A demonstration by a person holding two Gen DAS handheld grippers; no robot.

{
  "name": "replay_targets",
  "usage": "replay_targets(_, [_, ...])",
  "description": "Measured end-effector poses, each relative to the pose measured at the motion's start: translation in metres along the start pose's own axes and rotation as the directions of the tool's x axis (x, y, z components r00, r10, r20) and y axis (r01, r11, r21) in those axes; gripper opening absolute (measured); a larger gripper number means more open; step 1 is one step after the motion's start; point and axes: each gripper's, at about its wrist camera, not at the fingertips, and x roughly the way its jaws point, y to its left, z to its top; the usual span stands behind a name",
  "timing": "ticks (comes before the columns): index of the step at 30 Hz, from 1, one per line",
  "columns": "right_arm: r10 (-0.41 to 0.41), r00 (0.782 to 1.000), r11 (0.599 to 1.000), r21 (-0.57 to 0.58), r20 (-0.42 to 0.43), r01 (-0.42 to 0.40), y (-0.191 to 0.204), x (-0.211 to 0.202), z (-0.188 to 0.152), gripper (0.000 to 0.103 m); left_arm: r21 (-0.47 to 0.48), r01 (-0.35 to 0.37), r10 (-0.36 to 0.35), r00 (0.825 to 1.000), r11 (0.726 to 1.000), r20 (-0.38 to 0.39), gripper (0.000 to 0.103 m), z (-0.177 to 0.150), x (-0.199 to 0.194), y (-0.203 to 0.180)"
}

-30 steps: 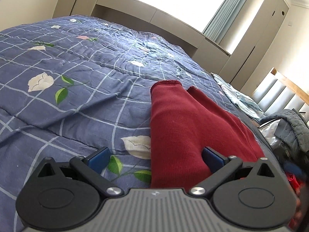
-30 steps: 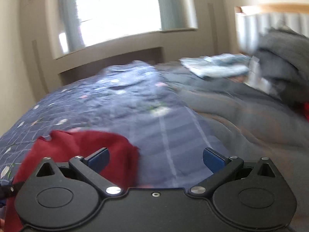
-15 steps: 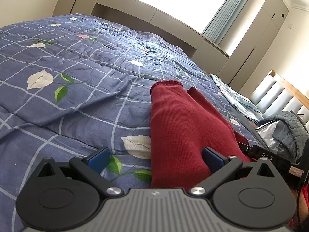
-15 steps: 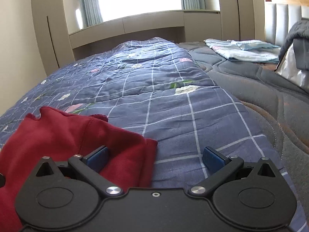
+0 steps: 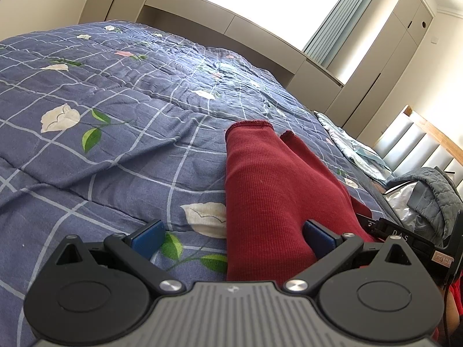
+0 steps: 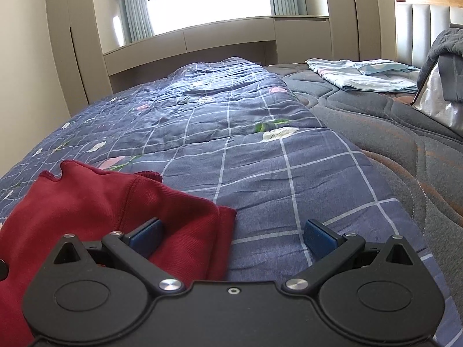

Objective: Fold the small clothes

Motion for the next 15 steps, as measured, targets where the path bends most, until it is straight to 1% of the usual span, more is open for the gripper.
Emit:
replay_targets(3, [0.018, 0.999, 1.000, 0.013, 0.030, -0.018, -0.002, -0.007, 0.001, 0.102, -0.001, 0.001, -0.001, 1.000, 1.000, 0.000, 0.103, 0.000, 0.000, 0.000])
replay_targets(5, [0.003, 0.997, 1.000, -0.010, 0.076, -0.002, 0.002, -0.019, 0.007, 0.102, -0.007, 0.005, -0.005, 1.000, 1.000, 0.001, 0.102, 0.000, 0.000, 0.001])
replay_targets(6, [0.001, 0.992, 0.998, -0.058, 0.122, 0.006, 0.009, -0.028, 0.010, 0.102, -0.011, 0.009, -0.008, 1.000, 1.000, 0.002, 0.102, 0.000, 0.000, 0.001])
replay_targets(8, [0.031, 0.982, 0.984, -0.178, 0.187, 0.003, 0.027, -0.041, 0.016, 0.102, -0.015, 0.011, -0.011, 1.000, 1.000, 0.002, 0.102, 0.000, 0.001, 0.002])
replay_targets(9, [0.053, 0.982, 0.970, -0.242, 0.184, -0.007, 0.036, -0.042, 0.018, 0.102, -0.015, 0.011, -0.011, 1.000, 1.000, 0.003, 0.102, 0.000, 0.001, 0.002])
replay_targets(11, [0.080, 0.990, 0.928, -0.371, 0.120, -0.030, 0.054, -0.033, 0.020, 0.102, -0.016, 0.012, -0.012, 1.000, 1.000, 0.003, 0.102, 0.000, 0.001, 0.003])
replay_targets(12, [0.077, 0.993, 0.904, -0.426, 0.093, -0.030, 0.061, -0.026, 0.017, 0.102, -0.016, 0.012, -0.012, 1.000, 1.000, 0.003, 0.102, 0.000, 0.001, 0.003])
replay_targets(13, [0.064, 0.995, 0.887, -0.461, 0.080, -0.020, 0.065, -0.020, 0.013, 0.102, -0.016, 0.013, -0.013, 1.000, 1.000, 0.003, 0.102, 0.000, 0.001, 0.003])
replay_targets(14, [0.056, 0.996, 0.879, -0.477, 0.070, -0.016, 0.064, -0.014, 0.008, 0.102, -0.017, 0.013, -0.013, 1.000, 1.000, 0.003, 0.102, 0.000, 0.001, 0.003])
replay_targets(15, [0.067, 0.996, 0.891, -0.452, 0.060, -0.033, 0.060, -0.011, 0.006, 0.102, -0.018, 0.015, -0.015, 1.000, 1.000, 0.003, 0.102, 0.000, 0.001, 0.003])
